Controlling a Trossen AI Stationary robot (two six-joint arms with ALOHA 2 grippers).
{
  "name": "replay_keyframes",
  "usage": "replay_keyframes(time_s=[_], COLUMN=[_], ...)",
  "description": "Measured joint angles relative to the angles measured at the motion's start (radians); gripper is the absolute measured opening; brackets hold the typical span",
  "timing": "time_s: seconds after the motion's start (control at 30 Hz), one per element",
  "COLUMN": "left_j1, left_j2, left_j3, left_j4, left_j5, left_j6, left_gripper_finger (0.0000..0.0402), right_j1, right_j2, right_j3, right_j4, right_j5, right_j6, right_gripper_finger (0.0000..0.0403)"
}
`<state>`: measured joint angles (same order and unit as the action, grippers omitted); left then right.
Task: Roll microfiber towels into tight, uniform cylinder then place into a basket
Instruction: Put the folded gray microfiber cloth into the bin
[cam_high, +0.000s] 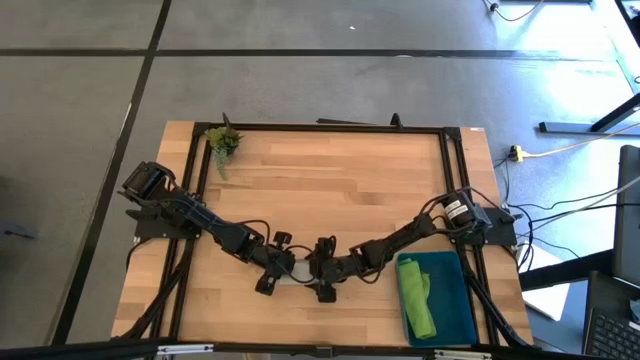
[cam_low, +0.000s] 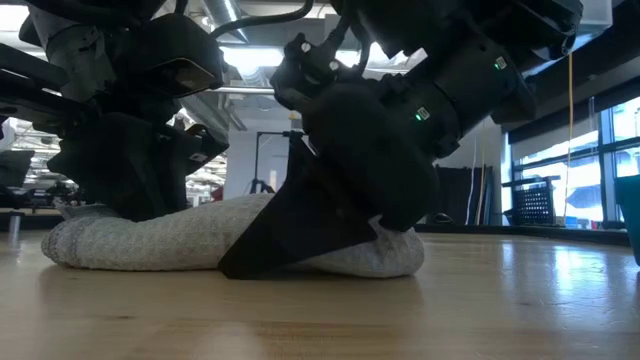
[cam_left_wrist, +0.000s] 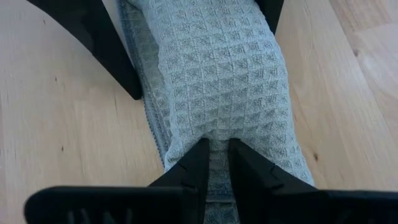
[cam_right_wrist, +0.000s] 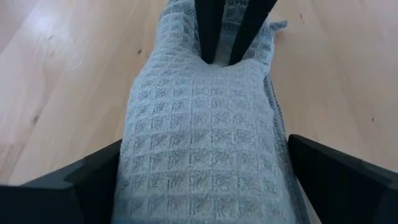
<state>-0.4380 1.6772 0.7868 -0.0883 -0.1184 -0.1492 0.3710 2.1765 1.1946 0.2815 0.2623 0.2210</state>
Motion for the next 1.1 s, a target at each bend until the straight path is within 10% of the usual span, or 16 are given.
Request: replay_keyframes(time_s=[0.43, 1.1], left_j1=[0.000, 0.000], left_j2=[0.000, 0.000], left_j3=[0.000, 0.001], left_j4=[0.000, 0.002], left_j5=[0.000, -0.002], left_j6=[0.000, 0.000], left_gripper_finger=[0.0055, 0.0055], right_j1=[-0.001, -0.003], right_j2=[0.002, 0.003], right_j3=[0.001, 0.000], right_j4=[-0.004, -0.009], right_j5=[-0.004, 0.007], right_j6=[0.040, 0.067], right_gripper_finger=[0.0374, 0.0090])
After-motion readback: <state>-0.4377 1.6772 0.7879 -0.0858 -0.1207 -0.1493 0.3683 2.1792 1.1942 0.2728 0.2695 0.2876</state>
